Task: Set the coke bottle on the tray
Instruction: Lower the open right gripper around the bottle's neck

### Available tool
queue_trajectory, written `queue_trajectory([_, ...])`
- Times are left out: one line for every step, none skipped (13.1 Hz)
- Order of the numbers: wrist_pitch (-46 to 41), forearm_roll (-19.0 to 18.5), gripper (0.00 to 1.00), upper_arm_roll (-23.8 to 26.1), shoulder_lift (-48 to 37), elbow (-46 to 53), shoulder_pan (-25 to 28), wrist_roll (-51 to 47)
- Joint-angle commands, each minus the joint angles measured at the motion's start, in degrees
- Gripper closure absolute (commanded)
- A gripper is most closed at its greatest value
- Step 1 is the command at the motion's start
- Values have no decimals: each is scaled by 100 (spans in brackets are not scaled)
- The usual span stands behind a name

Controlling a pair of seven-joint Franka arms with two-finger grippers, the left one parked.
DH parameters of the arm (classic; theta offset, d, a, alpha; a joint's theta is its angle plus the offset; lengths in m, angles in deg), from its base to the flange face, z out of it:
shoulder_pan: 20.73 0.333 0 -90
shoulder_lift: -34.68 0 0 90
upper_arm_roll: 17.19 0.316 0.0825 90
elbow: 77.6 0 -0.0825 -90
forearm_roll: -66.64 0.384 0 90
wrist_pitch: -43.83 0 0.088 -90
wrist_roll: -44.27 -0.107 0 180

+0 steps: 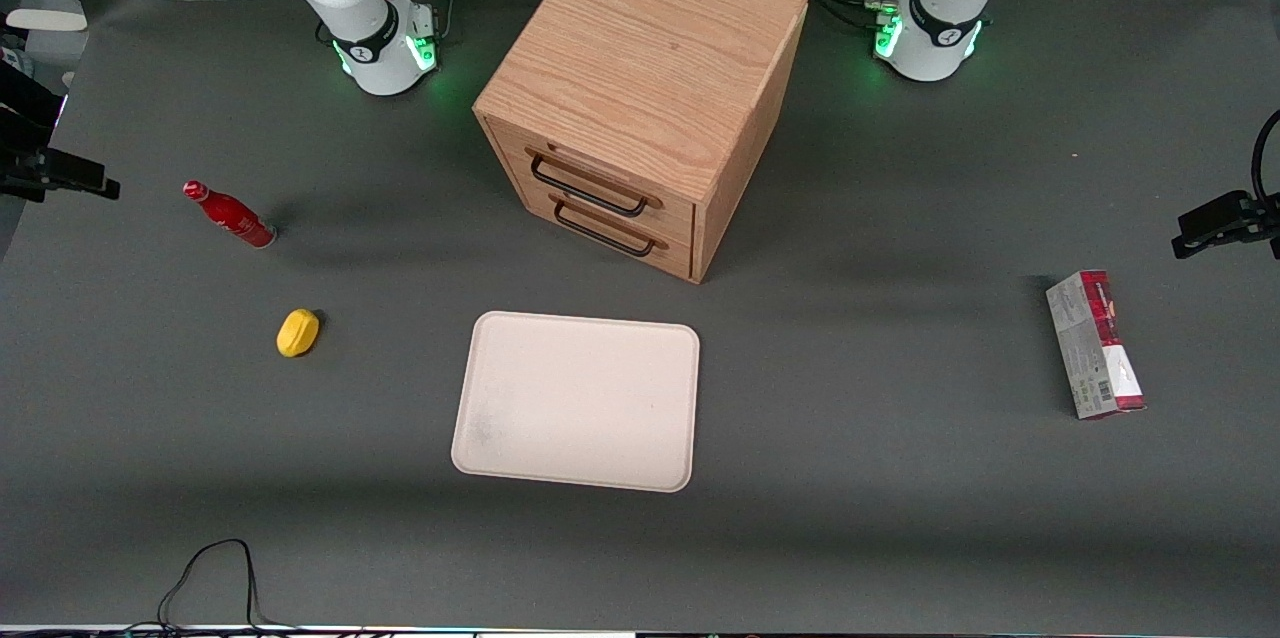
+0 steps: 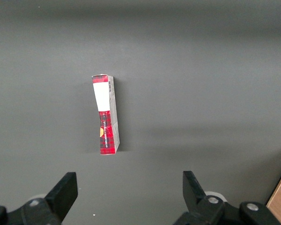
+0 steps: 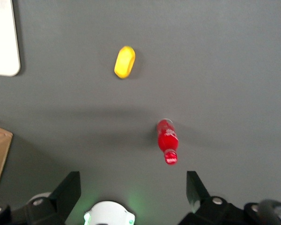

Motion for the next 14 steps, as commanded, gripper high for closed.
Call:
queue_trajectory([399, -200, 0, -177, -954, -1086, 58, 241])
queue_trajectory([706, -200, 0, -204, -1227, -1525, 50, 241])
queue_trajectory([1092, -235, 0, -257, -1482, -2025, 58, 241])
queue_trajectory([1418, -331, 0, -309, -1667, -2422, 50, 241])
queue_trajectory([1691, -349, 0, -449, -1704, -2670, 50, 267])
queue_trajectory([1859, -350, 0, -564, -1652, -2776, 50, 389])
queue_trajectory([2034, -350, 0, -634, -1599, -2891, 50, 478])
queue_trajectory([2401, -358, 0, -705, -1590, -3161, 50, 548])
queue_trajectory([2745, -350, 0, -801, -1599, -3443, 50, 601])
queue_trajectory([2974, -358, 0, -889, -1599, -3619, 50, 671])
queue_trajectory([3142, -358, 0, -977, -1590, -3778, 50, 837])
queue_trajectory([3361, -358, 0, -1134, -1590, -3910, 41, 1048])
queue_trajectory([3746, -358, 1, -1336, -1573, -4155, 50, 1180])
queue_trajectory([3915, -358, 1, -1338, -1520, -4244, 50, 1182])
